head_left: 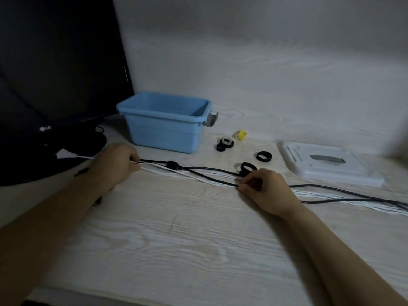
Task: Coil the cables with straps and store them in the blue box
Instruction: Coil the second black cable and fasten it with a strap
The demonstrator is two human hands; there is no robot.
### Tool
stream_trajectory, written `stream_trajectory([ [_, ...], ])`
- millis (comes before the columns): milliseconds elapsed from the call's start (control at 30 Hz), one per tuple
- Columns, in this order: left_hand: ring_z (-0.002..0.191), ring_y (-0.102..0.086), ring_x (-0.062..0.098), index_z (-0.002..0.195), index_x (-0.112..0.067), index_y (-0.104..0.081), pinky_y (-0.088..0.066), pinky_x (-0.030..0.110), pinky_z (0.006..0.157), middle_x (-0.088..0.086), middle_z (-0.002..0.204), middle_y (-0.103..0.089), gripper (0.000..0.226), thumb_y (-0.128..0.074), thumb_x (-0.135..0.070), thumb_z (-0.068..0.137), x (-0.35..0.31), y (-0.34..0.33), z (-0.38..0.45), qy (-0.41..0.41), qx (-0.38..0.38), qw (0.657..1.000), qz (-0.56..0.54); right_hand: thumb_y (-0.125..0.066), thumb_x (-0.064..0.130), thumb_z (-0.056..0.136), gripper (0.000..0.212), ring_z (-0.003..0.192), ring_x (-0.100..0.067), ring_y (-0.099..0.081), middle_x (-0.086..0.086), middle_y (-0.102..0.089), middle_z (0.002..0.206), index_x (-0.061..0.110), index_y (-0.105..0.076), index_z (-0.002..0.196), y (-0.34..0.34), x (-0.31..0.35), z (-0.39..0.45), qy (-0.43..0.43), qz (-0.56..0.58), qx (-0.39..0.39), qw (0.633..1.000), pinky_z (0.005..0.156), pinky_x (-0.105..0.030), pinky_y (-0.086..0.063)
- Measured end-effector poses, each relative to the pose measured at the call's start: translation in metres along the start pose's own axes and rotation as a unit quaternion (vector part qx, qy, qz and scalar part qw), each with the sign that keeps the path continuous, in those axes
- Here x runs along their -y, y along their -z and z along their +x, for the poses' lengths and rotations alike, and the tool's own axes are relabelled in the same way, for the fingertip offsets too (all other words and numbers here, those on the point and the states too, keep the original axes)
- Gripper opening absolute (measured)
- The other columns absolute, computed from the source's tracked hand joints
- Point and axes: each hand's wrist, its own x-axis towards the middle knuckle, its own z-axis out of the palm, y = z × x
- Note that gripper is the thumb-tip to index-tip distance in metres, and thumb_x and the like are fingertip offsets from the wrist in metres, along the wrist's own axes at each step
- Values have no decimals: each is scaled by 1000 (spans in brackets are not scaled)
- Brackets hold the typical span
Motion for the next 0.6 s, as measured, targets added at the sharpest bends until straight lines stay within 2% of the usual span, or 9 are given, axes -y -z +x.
stream_trajectory([
  [67,88,-62,29,90,-6,-76,-44,28,78,14,95,-69,19,-84,-12,74,1,2,2,-3,-4,1000,-16,-75,33,86,15,86,-15,-62,1,-69,94,22,-77,96,-1,1,0,-5,-8,-3,1000,72,-19,-41],
  [133,85,-61,27,86,-6,-74,-44,29,77,12,91,-69,17,-84,-12,73,5,2,5,-16,-2,1000,-17,-75,33,86,16,87,-16,-62,1,-69,95,22,-77,97,-2,1,0,-8,-9,-5,1000,73,-21,-40],
  [267,94,-63,25,83,-16,-66,-45,28,88,7,94,-68,17,-81,-12,77,15,16,9,-27,99,992,-79,-76,31,85,12,85,-17,-60,1,-64,91,21,-73,91,-5,-1,2,-22,-5,0,1000,72,-23,-39],
  [367,96,-64,21,83,-22,-68,-48,31,93,3,96,-70,16,-83,-21,76,14,29,13,-38,143,988,-51,-74,31,86,12,87,-20,-57,1,-58,93,26,-63,86,-7,-3,4,-21,-14,13,1000,78,-31,-43],
  [433,95,-65,18,79,-25,-69,-48,30,88,-3,90,-69,22,-87,-34,69,8,38,14,-32,128,989,-71,-72,31,87,14,86,-21,-56,2,-55,91,29,-59,86,-9,-4,4,-14,-10,18,1000,82,-37,-46],
  [467,92,-66,15,77,-26,-70,-48,29,85,-6,87,-70,34,-88,-49,60,6,43,14,-28,119,987,-103,-71,31,88,14,86,-21,-56,2,-55,91,29,-58,86,-9,-5,3,-14,-4,16,1000,82,-38,-46],
  [533,83,-68,10,76,-25,-76,-50,28,79,-8,81,-73,61,-78,-78,44,8,50,18,-12,116,982,-147,-67,29,91,12,83,-19,-56,1,-58,92,29,-56,86,-10,-7,4,-19,22,7,1000,79,-36,-44],
  [600,71,-65,10,68,-23,-75,-51,30,72,-6,71,-72,60,-67,-81,60,8,50,20,1,156,981,-116,-62,25,95,9,81,-17,-56,-1,-60,90,25,-56,88,-10,-8,4,-32,66,-12,997,74,-31,-42],
])
